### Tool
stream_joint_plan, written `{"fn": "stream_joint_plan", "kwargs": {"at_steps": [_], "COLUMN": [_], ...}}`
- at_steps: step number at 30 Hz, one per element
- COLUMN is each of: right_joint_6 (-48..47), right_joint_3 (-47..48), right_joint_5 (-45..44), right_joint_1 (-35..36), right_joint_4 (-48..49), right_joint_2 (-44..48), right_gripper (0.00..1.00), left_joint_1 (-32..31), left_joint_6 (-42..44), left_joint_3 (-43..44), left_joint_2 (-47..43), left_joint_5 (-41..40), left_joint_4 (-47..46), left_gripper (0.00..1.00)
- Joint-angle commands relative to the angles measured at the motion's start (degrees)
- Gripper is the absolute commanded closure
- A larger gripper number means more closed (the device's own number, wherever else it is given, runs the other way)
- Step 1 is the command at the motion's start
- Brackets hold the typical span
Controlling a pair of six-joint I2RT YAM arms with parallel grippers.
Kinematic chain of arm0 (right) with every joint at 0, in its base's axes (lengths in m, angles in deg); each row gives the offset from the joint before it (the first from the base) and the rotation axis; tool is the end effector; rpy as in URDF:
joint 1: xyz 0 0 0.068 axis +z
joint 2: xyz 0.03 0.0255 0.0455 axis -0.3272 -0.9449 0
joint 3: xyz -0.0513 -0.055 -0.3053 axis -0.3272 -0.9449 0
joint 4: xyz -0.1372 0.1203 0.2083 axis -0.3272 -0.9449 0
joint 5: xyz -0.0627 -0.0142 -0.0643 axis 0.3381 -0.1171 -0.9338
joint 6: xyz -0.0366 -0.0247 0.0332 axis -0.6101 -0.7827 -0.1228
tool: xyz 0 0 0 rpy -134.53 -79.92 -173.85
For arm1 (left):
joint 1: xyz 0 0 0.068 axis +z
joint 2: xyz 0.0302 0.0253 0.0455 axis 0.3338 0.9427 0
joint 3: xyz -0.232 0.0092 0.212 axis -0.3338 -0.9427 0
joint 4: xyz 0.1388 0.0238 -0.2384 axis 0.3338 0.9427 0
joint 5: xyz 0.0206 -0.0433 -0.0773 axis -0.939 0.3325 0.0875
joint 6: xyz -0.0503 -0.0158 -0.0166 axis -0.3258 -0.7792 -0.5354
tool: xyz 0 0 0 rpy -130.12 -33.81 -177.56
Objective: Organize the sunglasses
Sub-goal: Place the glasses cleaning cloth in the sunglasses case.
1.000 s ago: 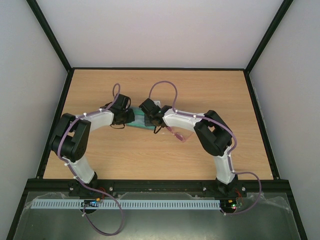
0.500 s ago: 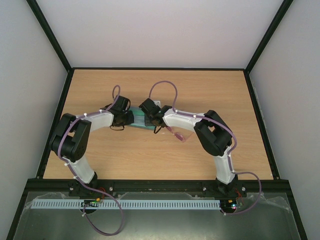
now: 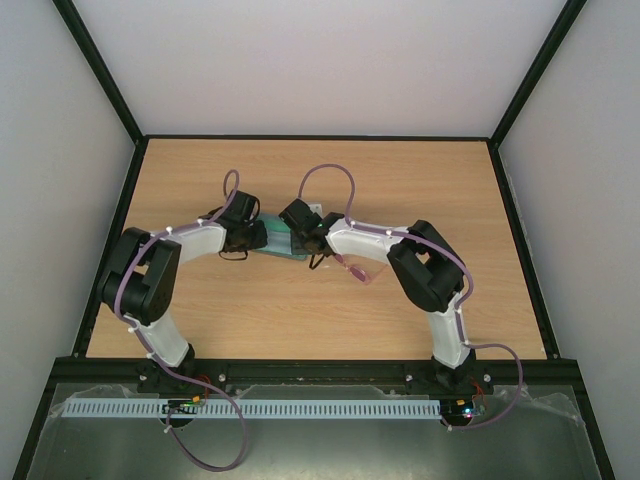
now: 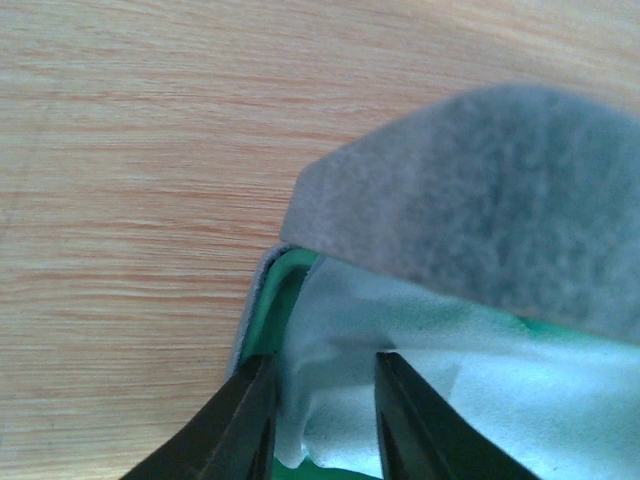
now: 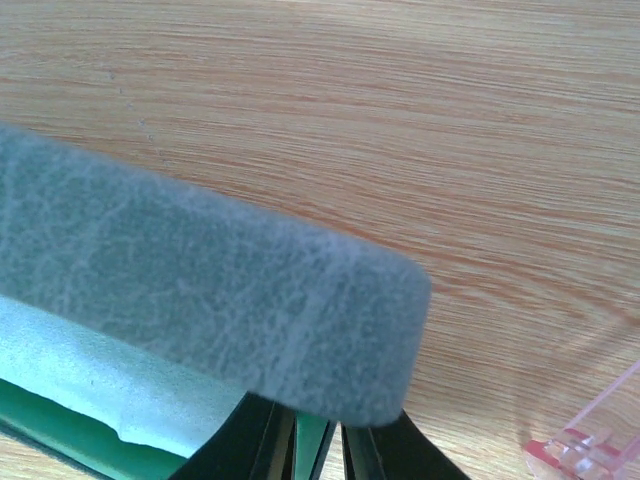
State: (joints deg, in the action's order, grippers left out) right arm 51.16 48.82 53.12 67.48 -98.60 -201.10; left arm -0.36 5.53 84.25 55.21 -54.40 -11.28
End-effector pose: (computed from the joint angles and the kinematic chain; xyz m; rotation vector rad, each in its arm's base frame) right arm 0.3241 0.3484 0.1975 -0.0765 2.4207 0.3478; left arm 0.3334 -0.1226 0.1767 -0.1997 2.5667 -0.4067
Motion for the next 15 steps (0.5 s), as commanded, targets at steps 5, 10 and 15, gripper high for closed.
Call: {"fn": "stream_joint_plan", "kwargs": {"at_steps": [5, 10, 15], "right_joint_6": [-0.06, -0.33, -0.99], "right_joint_3": [-1.03, -2.49, -4.64], "right_joint_5": [-1.35, -1.08, 0.10], "right_joint_1": [-0.13, -0.12, -0.12], "right_joint_4": [-2.22, -1.62, -1.51], "right_joint_2": [2.72, 5.63, 10.16], "right_gripper": [0.85, 0.82, 0.73], "left_joint_1": [0.35, 0.39, 0.48], "left_joint_6": [-0.18, -0.84, -1.58], "left_joint_3": [0.09, -0.63, -1.05], "left_joint_2": [-3.60, -5.52, -8.56], "left_joint_5": [-0.03, 0.63, 0.09], "left_joint_4": [1.80, 2.06, 3.54], "left_gripper": [0.55, 0.45, 0.40]}}
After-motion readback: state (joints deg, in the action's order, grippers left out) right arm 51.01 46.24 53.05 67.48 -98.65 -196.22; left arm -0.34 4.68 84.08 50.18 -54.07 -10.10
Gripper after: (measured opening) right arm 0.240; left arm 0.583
